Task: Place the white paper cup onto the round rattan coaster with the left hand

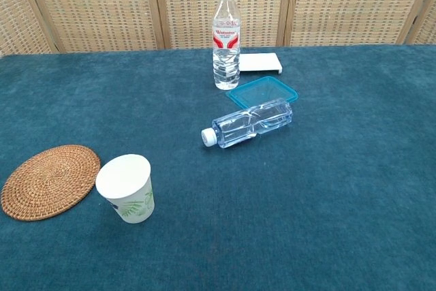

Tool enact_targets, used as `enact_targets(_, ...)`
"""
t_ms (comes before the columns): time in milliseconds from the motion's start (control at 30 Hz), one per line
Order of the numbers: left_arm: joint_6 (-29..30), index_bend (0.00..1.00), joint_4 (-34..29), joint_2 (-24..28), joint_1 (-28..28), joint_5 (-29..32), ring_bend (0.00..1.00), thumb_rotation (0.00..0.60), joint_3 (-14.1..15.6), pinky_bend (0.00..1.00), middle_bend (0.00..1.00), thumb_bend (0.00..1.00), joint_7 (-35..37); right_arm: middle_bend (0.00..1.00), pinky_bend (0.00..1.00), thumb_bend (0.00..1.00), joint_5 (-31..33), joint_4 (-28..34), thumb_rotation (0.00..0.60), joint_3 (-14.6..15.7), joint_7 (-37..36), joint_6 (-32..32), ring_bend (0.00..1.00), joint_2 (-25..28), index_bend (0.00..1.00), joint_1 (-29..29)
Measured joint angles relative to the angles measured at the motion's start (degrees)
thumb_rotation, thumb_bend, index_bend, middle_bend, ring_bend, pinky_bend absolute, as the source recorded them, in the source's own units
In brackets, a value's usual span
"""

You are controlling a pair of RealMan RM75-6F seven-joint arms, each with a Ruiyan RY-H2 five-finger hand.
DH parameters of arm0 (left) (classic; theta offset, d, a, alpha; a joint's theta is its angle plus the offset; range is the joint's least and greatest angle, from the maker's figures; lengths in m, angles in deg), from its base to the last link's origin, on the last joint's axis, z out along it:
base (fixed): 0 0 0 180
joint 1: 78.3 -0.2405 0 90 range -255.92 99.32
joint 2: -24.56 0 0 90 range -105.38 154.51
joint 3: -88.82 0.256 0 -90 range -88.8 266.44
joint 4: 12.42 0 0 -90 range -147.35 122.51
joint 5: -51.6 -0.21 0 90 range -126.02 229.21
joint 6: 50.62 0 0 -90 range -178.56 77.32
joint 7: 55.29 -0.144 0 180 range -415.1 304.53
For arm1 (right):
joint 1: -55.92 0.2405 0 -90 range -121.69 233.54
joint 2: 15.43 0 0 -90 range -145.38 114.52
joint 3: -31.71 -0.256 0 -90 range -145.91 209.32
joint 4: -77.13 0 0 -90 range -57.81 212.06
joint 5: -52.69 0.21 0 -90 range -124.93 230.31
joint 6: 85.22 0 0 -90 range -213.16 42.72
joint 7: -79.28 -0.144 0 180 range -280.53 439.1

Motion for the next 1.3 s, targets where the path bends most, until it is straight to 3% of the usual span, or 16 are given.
enact_targets(267, -9.71, 0.00, -1.08, 1.96, 7.12, -2.35, 0.00, 0.600, -0.48, 0.00, 0.00, 0.26, 1.51, 0.00, 0.00, 0.12, 0.40, -0.12, 0.600, -0.17, -0.28, 0.00, 0.00, 0.08, 0.04, -0.04)
enact_targets(433, -16.74, 0.00, -1.53, 1.29, 10.95, -0.58, 0.00, 0.600, -1.41, 0.00, 0.00, 0.12, -0.10, 0.00, 0.00, 0.12, 0.47, -0.17, 0.600, -0.27, -0.21, 0.21, 0.00, 0.10, 0.04, -0.12)
enact_targets(700, -24.44, 0.00, -1.14, -3.14, 15.31, 7.37, 0.00, 0.600, -4.29, 0.00, 0.00, 0.09, -6.87, 0.00, 0.00, 0.12, 0.96, -0.53, 0.600, -0.53, -1.06, 0.31, 0.00, 0.20, 0.04, -0.17)
enact_targets(1033, -30.00, 0.00, -1.05, -8.27, 19.76, 18.23, 0.00, 0.600, -7.10, 0.00, 0.00, 0.09, -17.59, 0.00, 0.00, 0.12, 1.57, -0.81, 0.600, -0.74, -2.03, 0.29, 0.00, 0.38, 0.04, -0.23)
enact_targets(1300, -32.18, 0.00, -1.20, -12.33, 23.32, 26.07, 0.00, 0.600, -7.71, 0.00, 0.00, 0.09, -25.48, 0.00, 0.00, 0.12, 2.21, -1.29, 0.600, -1.01, -3.45, 0.16, 0.00, 0.66, 0.04, -0.22)
